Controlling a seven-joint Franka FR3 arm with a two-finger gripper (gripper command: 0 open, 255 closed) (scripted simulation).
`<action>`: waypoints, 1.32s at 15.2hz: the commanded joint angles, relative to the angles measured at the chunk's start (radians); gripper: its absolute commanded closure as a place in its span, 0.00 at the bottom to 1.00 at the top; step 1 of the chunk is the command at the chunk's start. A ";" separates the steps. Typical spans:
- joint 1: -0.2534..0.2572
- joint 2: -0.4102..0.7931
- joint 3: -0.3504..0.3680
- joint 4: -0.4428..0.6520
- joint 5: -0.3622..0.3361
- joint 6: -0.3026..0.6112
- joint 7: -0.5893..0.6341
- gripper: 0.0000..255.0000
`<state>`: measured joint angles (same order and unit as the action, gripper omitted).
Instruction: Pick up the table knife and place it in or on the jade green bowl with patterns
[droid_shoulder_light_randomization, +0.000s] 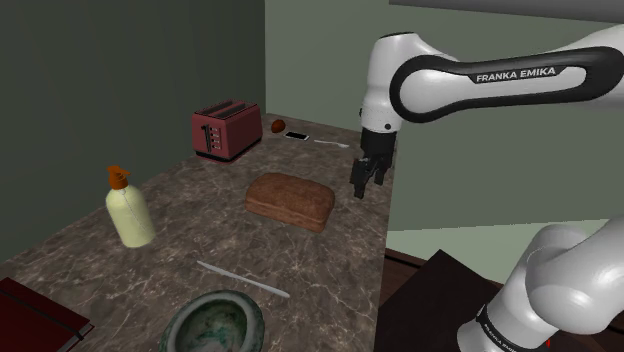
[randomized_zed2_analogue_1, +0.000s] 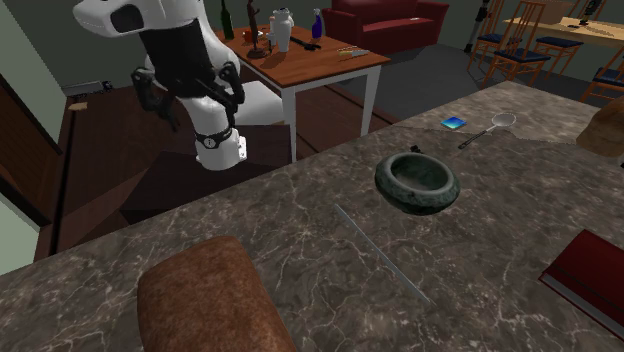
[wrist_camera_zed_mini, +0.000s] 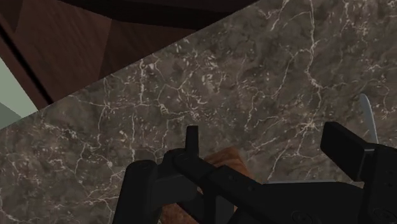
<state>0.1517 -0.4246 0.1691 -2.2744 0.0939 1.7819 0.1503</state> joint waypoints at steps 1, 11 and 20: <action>0.015 0.052 0.024 0.014 0.002 0.042 0.004 0.00; 0.085 0.356 0.142 0.163 -0.046 0.204 0.058 0.00; 0.176 0.654 0.210 0.374 -0.168 0.278 0.130 0.00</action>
<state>0.3152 0.1957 0.3725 -1.9255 -0.0584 2.0521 0.2706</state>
